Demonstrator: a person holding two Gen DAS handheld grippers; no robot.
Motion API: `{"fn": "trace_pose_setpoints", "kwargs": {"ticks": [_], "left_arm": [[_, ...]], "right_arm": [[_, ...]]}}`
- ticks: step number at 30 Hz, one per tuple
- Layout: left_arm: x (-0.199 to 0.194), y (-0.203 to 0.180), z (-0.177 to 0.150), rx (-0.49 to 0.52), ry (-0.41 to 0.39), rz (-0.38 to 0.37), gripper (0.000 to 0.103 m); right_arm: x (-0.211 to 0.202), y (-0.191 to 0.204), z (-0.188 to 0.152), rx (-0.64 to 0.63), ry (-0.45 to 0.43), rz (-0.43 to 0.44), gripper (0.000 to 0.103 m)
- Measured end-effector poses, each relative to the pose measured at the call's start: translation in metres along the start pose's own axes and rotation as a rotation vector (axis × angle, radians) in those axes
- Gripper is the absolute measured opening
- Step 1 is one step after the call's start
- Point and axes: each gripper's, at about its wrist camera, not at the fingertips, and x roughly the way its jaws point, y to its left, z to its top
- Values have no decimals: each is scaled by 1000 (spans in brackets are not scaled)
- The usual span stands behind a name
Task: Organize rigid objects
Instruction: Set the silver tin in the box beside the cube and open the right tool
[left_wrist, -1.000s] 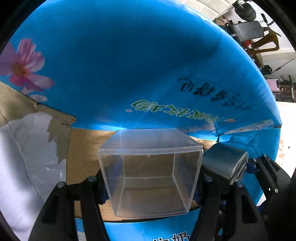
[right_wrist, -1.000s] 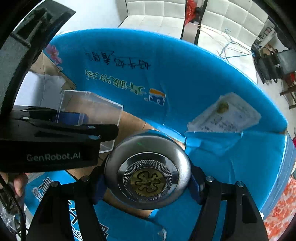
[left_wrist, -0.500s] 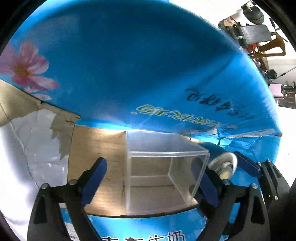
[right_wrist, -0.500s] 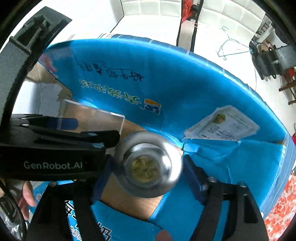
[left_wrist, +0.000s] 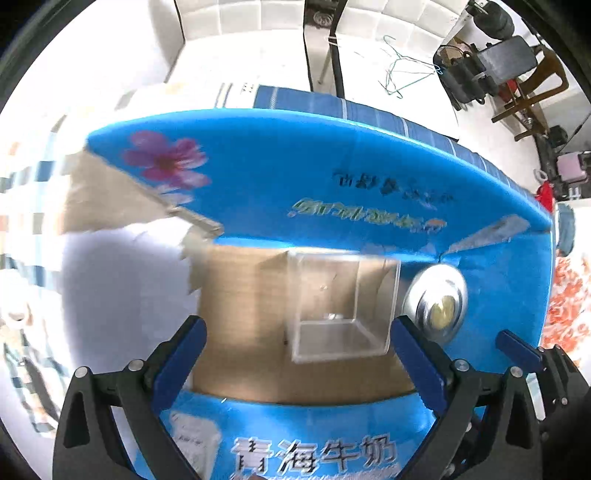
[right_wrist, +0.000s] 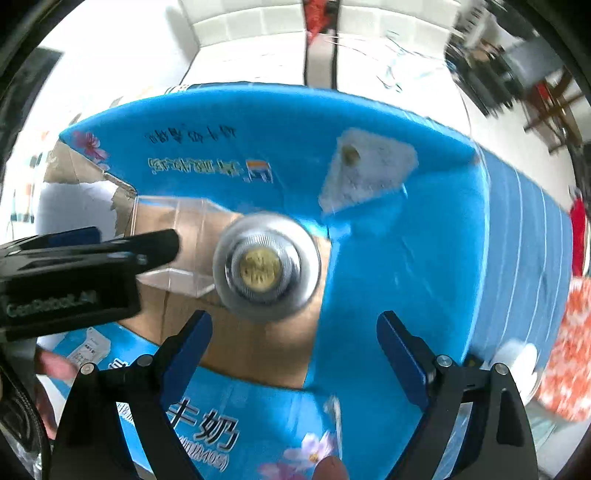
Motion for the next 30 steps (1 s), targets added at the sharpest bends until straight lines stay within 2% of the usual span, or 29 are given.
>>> {"fn": "trace_pose_setpoints", "kwargs": {"ticks": [6, 9, 13, 22, 30], "left_arm": [[-22, 9, -44, 24, -70, 55, 102], [-35, 5, -48, 27, -109, 84, 102], [-62, 17, -75, 15, -167, 101, 102], [-130, 13, -123, -10, -322, 114, 102], [-170, -3, -152, 24, -411, 105, 102]], "right_arm": [[-24, 6, -33, 38, -70, -2, 93], [-43, 12, -51, 41, -119, -20, 93], [-67, 19, -66, 31, -178, -38, 93], [-132, 35, -107, 22, -282, -43, 93], [-176, 37, -140, 22, -331, -7, 93]]}}
